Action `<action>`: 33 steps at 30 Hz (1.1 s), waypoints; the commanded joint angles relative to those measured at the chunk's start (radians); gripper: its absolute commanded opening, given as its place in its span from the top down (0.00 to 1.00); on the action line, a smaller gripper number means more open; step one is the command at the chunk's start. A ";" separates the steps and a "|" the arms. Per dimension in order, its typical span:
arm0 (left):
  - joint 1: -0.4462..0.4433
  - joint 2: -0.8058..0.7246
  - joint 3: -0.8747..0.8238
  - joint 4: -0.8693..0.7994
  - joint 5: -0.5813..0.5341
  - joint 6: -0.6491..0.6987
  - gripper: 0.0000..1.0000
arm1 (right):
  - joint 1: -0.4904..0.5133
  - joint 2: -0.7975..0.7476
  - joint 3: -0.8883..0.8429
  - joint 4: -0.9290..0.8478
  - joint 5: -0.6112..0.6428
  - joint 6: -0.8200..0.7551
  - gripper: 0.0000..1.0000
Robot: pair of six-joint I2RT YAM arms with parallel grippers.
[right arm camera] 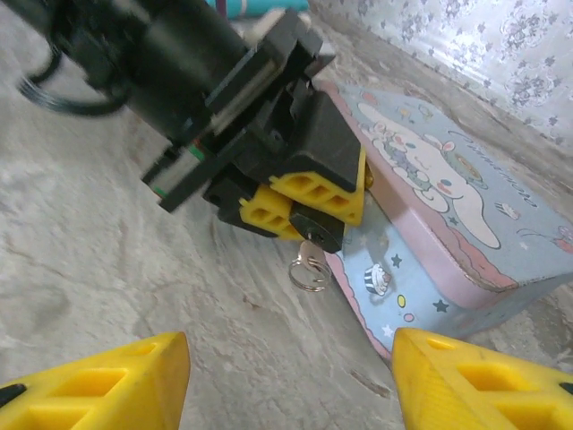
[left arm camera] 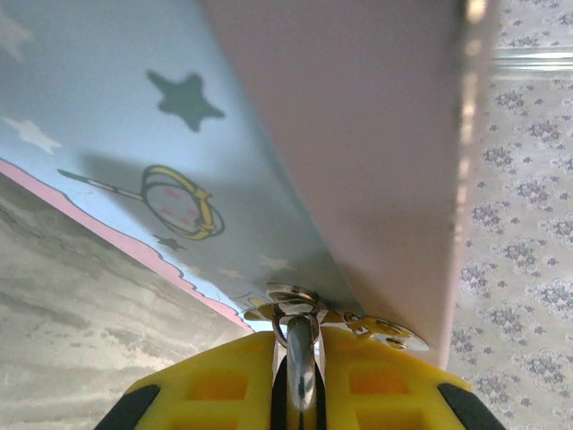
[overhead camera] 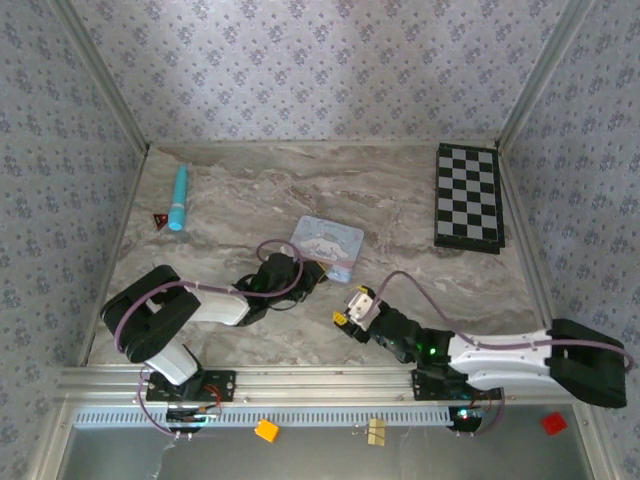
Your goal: Unlock the padlock with the key
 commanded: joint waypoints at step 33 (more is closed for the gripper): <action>-0.055 -0.041 0.026 0.047 0.010 0.000 1.00 | 0.050 0.488 0.120 0.414 0.278 -0.297 0.68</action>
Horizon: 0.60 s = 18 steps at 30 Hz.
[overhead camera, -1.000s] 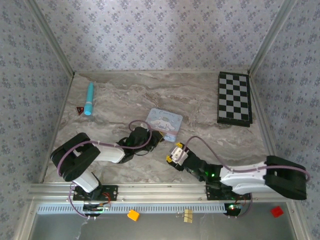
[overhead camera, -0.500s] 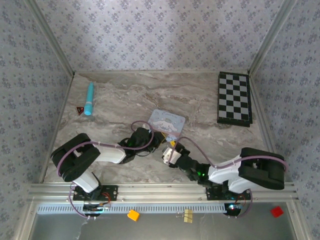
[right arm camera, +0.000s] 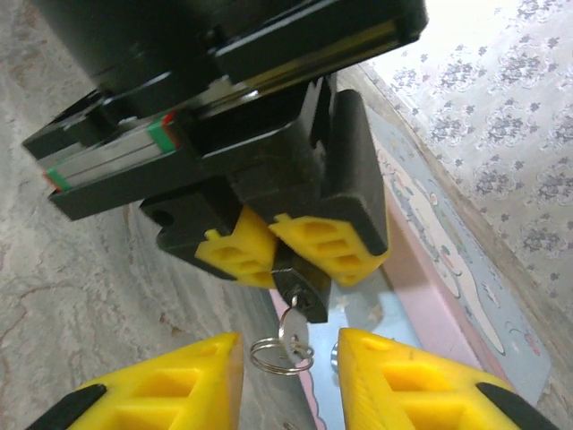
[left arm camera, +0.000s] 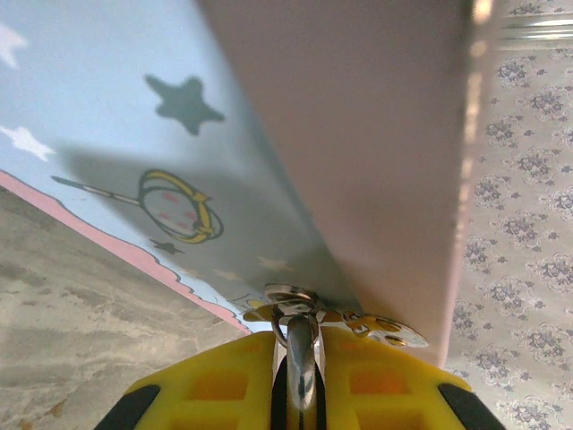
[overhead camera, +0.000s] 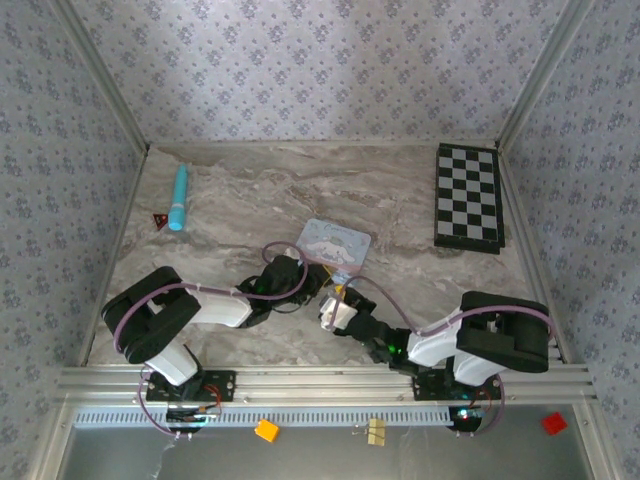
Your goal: Unlock the padlock with the key
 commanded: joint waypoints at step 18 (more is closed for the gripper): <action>-0.019 -0.064 -0.011 0.068 -0.004 0.003 1.00 | -0.003 0.043 0.041 0.011 0.073 -0.002 0.78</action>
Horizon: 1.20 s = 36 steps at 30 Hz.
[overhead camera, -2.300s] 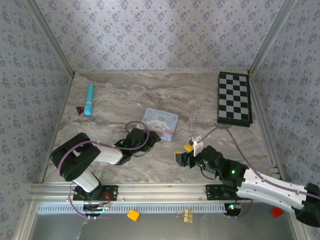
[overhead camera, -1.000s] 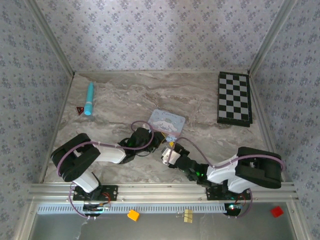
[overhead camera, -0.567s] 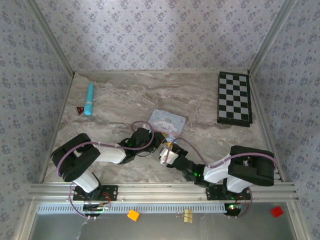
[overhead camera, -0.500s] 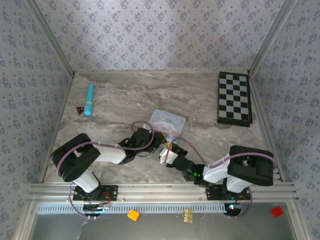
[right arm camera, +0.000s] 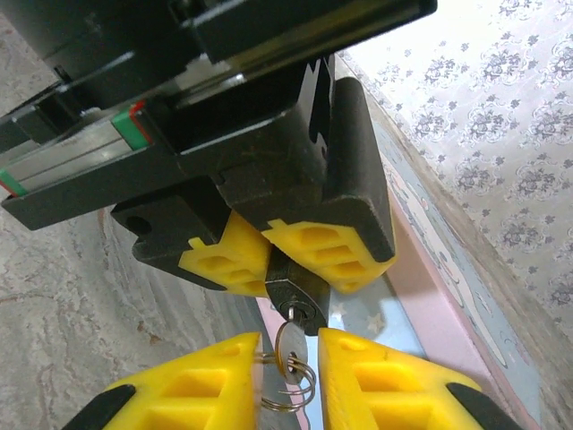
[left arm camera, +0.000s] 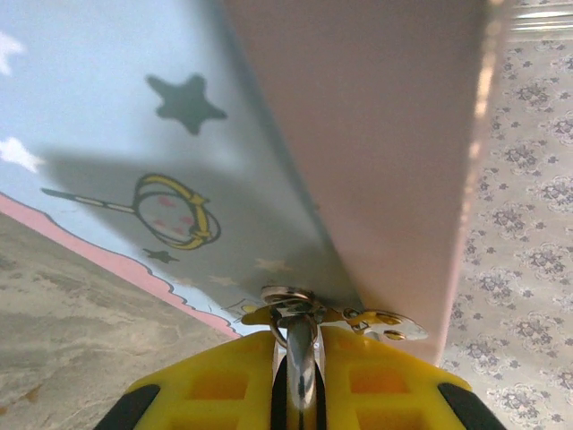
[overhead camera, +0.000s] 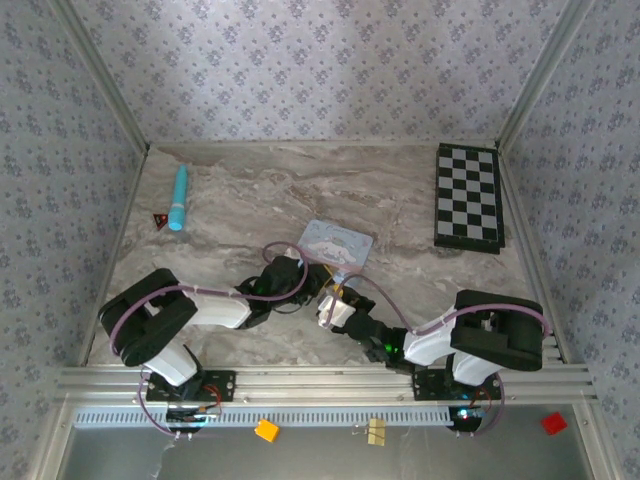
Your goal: Unlock the padlock with the key
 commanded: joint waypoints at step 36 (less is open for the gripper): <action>-0.011 -0.047 0.005 0.047 0.002 0.011 1.00 | -0.084 -0.070 0.019 -0.098 -0.053 0.209 0.87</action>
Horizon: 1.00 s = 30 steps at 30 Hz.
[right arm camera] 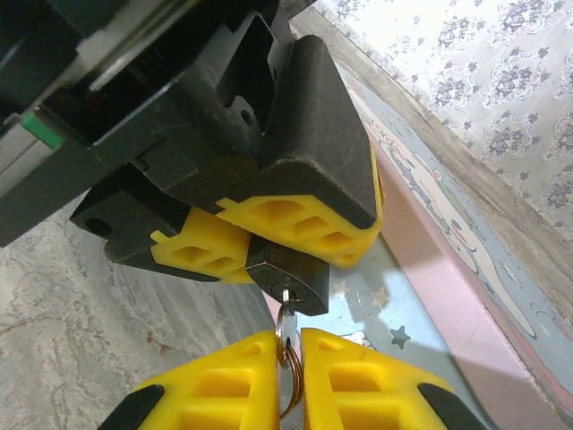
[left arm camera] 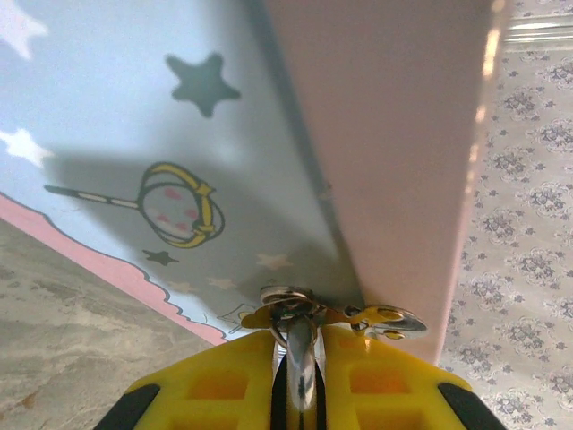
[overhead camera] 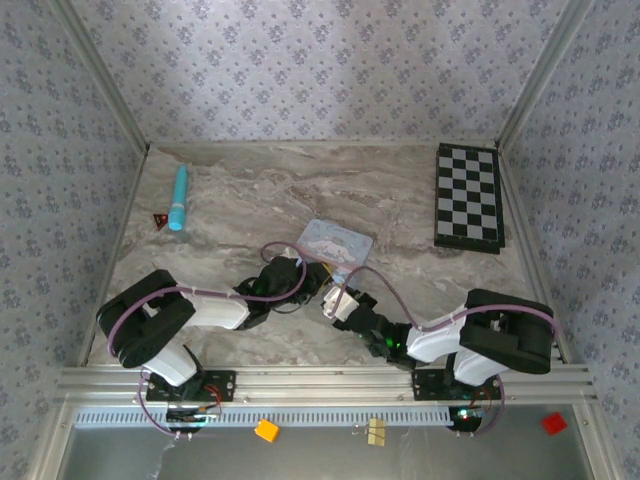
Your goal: Unlock the padlock with the key
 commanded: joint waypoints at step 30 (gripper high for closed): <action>-0.025 -0.026 0.016 0.045 0.024 0.012 1.00 | -0.091 -0.013 0.035 -0.041 -0.094 0.186 0.78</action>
